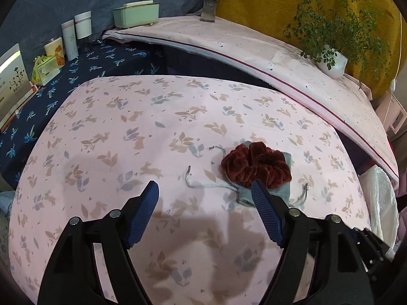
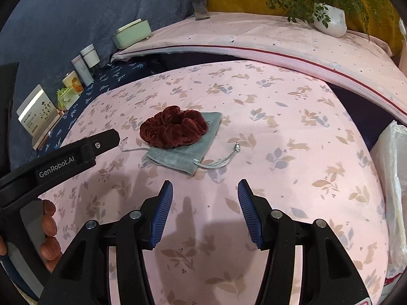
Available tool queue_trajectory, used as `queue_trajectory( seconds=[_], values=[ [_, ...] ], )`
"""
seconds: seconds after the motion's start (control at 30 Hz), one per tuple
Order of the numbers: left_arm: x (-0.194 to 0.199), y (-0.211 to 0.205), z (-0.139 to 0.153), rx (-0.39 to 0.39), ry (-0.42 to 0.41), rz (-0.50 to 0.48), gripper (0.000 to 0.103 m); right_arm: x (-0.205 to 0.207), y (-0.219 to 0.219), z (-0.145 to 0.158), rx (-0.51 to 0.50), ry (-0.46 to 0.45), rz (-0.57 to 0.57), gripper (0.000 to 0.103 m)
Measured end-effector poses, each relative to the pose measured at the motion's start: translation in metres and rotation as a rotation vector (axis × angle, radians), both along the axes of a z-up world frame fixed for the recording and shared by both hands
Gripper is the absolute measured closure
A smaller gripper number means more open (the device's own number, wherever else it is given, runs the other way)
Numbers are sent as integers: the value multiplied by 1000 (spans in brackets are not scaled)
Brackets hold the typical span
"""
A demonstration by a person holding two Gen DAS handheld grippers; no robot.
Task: Collect trash
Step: 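Grasp the dark red scrunchie with the left gripper while the right grasps the grey pouch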
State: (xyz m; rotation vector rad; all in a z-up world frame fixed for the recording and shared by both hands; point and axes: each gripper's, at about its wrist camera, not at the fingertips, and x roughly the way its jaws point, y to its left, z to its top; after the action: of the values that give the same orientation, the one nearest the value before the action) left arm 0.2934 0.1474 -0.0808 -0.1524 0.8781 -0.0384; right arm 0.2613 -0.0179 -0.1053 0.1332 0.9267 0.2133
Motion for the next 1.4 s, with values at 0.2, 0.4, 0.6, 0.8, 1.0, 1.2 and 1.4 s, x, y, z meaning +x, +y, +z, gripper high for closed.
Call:
queue_trajectory(
  seconds=[0.2, 0.4, 0.6, 0.8, 1.0, 1.2, 1.4],
  values=[
    [32, -10, -10, -36, 24, -49, 26, 24, 15, -17, -1, 26, 8, 50],
    [58, -17, -28, -79, 80, -72, 39, 38, 21, -23, -19, 23, 11, 53],
    [60, -21, -39, -117, 102, -102, 67, 45, 22, -24, -33, 15, 17, 72],
    [51, -18, -35, -148, 97, -95, 81, 42, 23, -25, -35, 11, 21, 90],
    [30, -15, -28, -161, 88, -81, 83, 30, 13, -26, 11, 29, -1, 95],
    [0, -15, -31, -167, 104, -75, 84, 5, 1, -25, 37, 49, -21, 95],
    [-33, -19, -32, -160, 115, -72, 84, -24, -14, -24, 53, 65, -46, 95]
  ],
)
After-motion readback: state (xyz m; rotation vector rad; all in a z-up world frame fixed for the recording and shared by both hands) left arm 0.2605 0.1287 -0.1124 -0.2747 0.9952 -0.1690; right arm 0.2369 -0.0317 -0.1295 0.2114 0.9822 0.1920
